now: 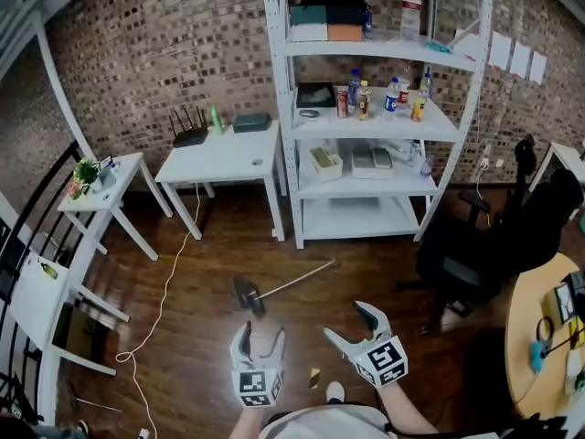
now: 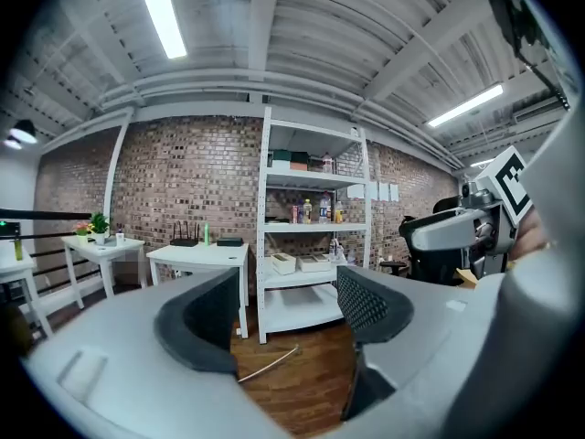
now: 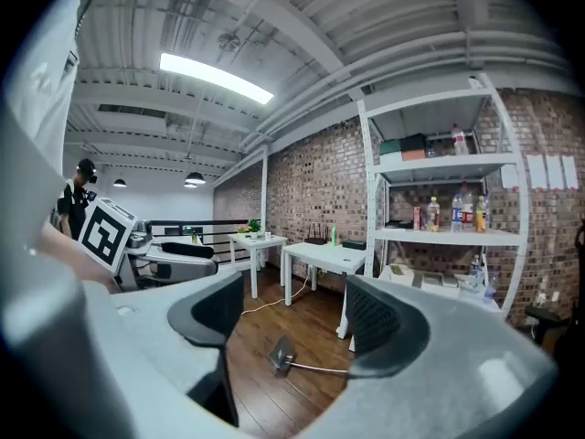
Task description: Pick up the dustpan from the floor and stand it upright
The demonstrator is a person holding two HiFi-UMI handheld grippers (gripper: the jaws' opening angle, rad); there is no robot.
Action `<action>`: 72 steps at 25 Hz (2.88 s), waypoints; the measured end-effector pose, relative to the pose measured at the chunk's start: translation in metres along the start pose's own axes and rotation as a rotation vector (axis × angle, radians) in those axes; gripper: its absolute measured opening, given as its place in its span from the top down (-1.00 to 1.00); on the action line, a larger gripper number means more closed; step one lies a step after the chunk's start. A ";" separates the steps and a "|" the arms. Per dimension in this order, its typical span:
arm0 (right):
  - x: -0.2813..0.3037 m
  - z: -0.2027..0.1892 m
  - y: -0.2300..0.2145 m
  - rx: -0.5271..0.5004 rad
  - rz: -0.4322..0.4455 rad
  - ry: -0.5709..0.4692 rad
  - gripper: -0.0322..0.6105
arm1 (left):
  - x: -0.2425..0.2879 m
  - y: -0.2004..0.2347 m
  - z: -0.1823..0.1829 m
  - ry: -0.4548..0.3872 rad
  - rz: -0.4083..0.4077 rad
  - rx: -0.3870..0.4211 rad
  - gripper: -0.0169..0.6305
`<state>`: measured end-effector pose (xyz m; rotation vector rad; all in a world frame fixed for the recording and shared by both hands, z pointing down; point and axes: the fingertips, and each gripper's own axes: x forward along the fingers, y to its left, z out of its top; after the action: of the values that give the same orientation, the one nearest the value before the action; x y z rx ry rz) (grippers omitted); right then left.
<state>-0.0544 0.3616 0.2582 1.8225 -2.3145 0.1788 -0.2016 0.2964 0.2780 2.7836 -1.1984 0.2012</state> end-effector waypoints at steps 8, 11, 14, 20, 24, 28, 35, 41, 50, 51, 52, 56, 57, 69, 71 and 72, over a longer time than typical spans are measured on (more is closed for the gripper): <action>0.054 -0.041 -0.084 0.099 -0.004 0.097 -0.12 | 0.103 -0.014 -0.003 0.033 -0.020 0.000 -0.13; 0.084 -0.055 -0.096 0.076 0.011 0.137 -0.11 | 0.143 -0.003 -0.031 0.093 -0.052 -0.024 -0.13; 0.132 -0.070 -0.123 0.114 -0.012 0.191 -0.11 | 0.200 0.014 -0.057 0.152 -0.101 -0.001 -0.14; 0.231 -0.090 -0.164 0.246 0.018 0.279 -0.11 | 0.289 0.058 -0.075 0.216 -0.166 0.010 -0.14; 0.284 -0.085 -0.188 0.305 -0.016 0.272 -0.11 | 0.347 0.091 -0.085 0.281 -0.220 -0.020 -0.14; 0.313 -0.104 -0.220 0.363 -0.070 0.289 -0.11 | 0.421 0.103 -0.103 0.343 -0.226 0.002 -0.14; 0.345 -0.198 -0.299 0.422 -0.125 0.323 -0.10 | 0.524 0.066 -0.212 0.545 -0.357 0.094 -0.04; 0.373 -0.320 -0.364 0.557 -0.198 0.390 -0.10 | 0.600 0.054 -0.345 0.737 -0.372 0.098 -0.04; 0.443 -0.494 -0.443 0.426 -0.053 0.373 -0.08 | 0.715 0.022 -0.613 0.854 -0.486 0.284 0.12; 0.447 -0.517 -0.451 0.422 -0.052 0.363 -0.08 | 0.728 0.021 -0.647 0.872 -0.494 0.309 0.12; 0.450 -0.537 -0.457 0.426 -0.055 0.348 -0.08 | 0.742 0.020 -0.676 0.884 -0.506 0.333 0.12; 0.452 -0.603 -0.471 0.450 -0.104 0.339 -0.08 | 0.792 0.008 -0.763 0.916 -0.609 0.473 0.13; 0.449 -0.615 -0.474 0.462 -0.127 0.342 -0.08 | 0.802 0.004 -0.781 0.925 -0.643 0.513 0.12; 0.438 -0.621 -0.467 0.528 -0.201 0.351 -0.08 | 0.840 -0.022 -0.821 1.003 -0.703 0.563 0.63; 0.434 -0.594 -0.467 0.546 -0.222 0.354 -0.08 | 0.823 -0.023 -0.787 0.979 -0.699 0.526 0.62; 0.432 -0.578 -0.466 0.554 -0.232 0.350 -0.08 | 0.812 -0.021 -0.768 0.968 -0.691 0.507 0.62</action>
<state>0.3434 -0.0364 0.9067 2.0612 -1.9070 1.0982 0.3055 -0.1559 1.1658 2.5986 0.0596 1.6763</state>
